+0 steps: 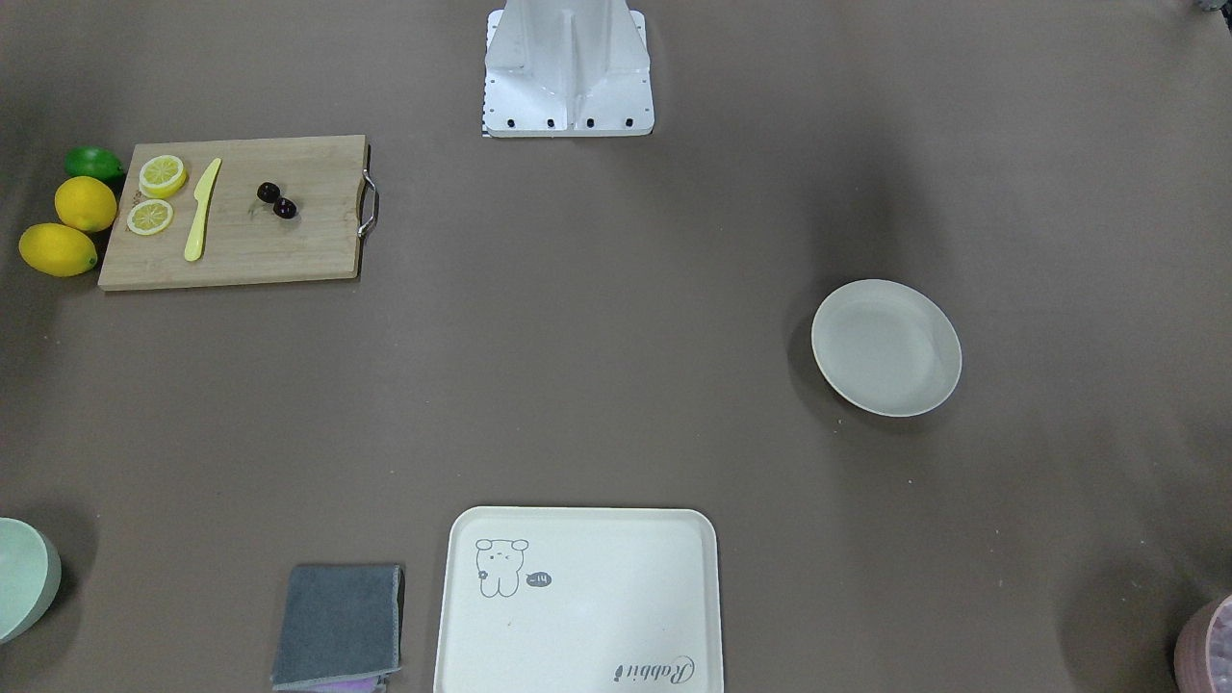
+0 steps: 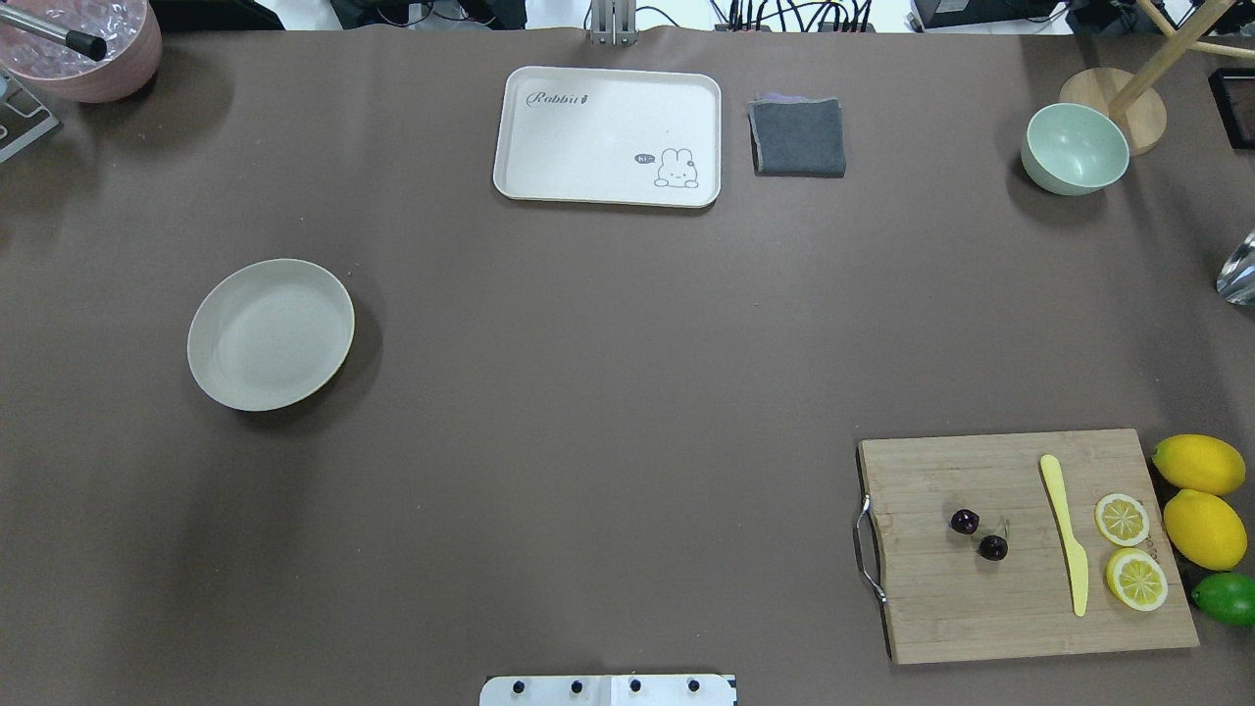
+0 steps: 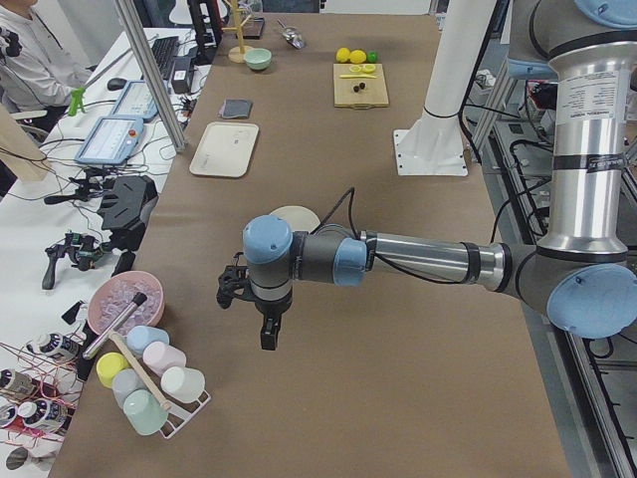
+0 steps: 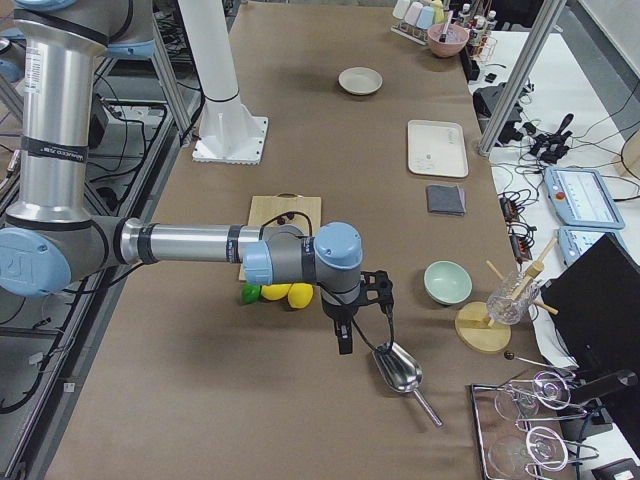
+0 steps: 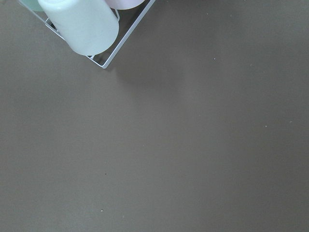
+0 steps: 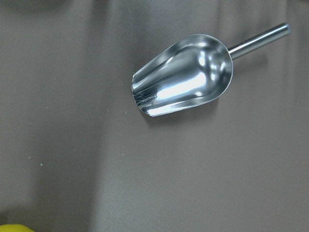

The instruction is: Place red cherry on plate

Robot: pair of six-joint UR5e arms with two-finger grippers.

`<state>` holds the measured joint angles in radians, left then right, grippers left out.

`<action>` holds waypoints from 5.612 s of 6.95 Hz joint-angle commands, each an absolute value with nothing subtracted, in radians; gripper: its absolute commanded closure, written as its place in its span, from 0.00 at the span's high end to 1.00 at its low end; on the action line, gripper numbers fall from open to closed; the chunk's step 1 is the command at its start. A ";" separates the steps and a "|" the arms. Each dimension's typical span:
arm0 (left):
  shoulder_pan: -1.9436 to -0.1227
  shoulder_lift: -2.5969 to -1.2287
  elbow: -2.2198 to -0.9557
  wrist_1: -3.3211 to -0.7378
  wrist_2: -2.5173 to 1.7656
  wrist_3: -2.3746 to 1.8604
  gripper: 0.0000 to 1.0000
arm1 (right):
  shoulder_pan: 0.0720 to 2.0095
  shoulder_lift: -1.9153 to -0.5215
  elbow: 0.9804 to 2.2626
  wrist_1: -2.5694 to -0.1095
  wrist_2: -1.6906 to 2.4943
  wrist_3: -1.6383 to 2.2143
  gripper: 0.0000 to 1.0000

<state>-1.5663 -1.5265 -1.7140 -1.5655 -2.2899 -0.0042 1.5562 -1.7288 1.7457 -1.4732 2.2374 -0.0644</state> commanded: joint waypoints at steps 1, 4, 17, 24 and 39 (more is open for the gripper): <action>-1.568 -1.525 -1.723 -1.562 -2.343 -0.003 0.98 | 1.555 -1.736 1.747 -1.474 2.240 -0.067 1.00; -1.569 -1.500 -1.782 -1.568 -2.378 0.008 0.98 | 1.552 -1.738 1.752 -1.471 2.241 -0.072 1.00; -1.185 -1.543 -1.643 -2.258 -2.396 -0.583 0.98 | 1.193 -1.669 1.804 -1.040 2.172 0.642 1.00; -0.942 -1.675 -1.408 -2.615 -2.238 -1.017 0.39 | 1.092 -1.643 1.810 -1.011 2.134 0.781 1.00; -0.531 -2.105 -1.505 -2.336 -1.824 -1.511 0.00 | 1.092 -1.643 1.813 -1.009 2.138 0.784 1.00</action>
<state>-0.5651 -2.0797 -1.5037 -2.3592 -1.8565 -1.4946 1.0922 -1.6429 1.8131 -1.0100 2.1379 0.7837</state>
